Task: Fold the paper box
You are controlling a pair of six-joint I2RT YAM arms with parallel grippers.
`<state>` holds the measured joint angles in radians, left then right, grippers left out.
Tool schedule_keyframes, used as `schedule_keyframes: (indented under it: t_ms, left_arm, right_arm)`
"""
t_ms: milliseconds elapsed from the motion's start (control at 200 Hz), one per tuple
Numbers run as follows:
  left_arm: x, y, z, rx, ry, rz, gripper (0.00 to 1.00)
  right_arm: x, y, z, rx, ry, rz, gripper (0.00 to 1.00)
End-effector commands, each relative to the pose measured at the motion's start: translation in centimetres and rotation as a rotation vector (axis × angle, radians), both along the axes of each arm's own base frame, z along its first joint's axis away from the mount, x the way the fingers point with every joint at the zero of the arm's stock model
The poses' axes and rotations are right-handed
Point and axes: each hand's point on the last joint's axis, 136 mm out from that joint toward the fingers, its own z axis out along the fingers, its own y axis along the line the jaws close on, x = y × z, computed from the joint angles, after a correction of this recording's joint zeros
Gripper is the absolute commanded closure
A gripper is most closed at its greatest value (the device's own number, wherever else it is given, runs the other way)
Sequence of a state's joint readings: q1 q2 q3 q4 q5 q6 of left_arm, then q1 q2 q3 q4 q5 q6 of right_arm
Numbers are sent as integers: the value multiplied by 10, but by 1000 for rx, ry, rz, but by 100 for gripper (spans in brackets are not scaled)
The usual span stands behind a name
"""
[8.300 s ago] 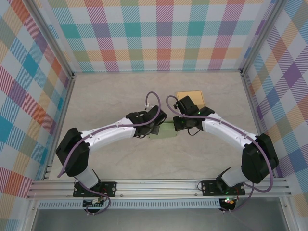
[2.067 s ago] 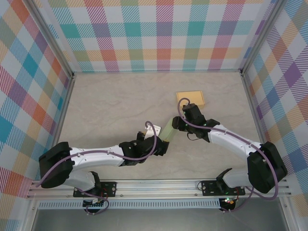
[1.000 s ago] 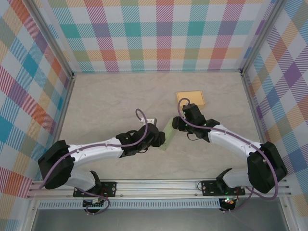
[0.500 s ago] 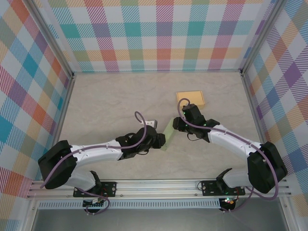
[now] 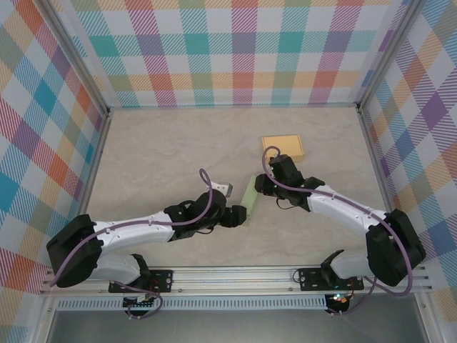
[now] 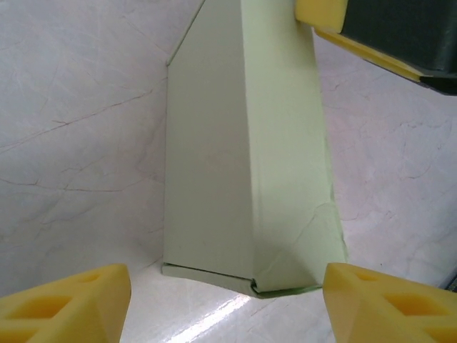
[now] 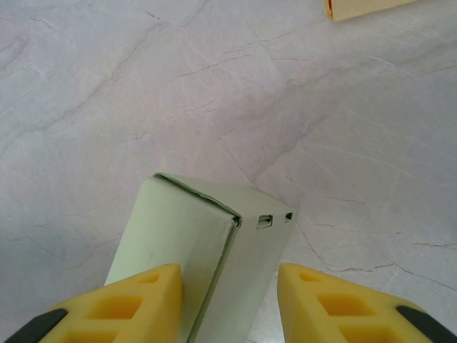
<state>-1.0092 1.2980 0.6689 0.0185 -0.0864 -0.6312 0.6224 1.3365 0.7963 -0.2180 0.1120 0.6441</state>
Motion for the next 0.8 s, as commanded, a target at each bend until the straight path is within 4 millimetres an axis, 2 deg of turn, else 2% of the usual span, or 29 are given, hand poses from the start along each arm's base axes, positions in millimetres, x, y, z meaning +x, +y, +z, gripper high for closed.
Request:
schedule_keyframes:
  t_ms: [0, 145, 395, 610, 715, 795]
  left_arm:
    - [-4, 3, 3, -1, -6, -26, 28]
    - [-2, 0, 2, -5, -7, -25, 28]
    - [-5, -1, -18, 38, 33, -40, 31]
    - [-12, 10, -44, 115, 90, -40, 32]
    - [-9, 17, -47, 163, 84, -11, 34]
    - [-4, 21, -41, 184, 62, 5, 36]
  right_arm:
    - [-14, -12, -27, -71, 90, -12, 60]
    - [-14, -11, -26, -69, 88, -11, 60]
    - [-13, -10, -27, -69, 92, -8, 61]
    - [-12, -10, -28, -69, 94, -10, 61]
    - [-13, -10, -29, -70, 101, -11, 61]
    - [-14, -10, -28, -70, 101, -8, 61]
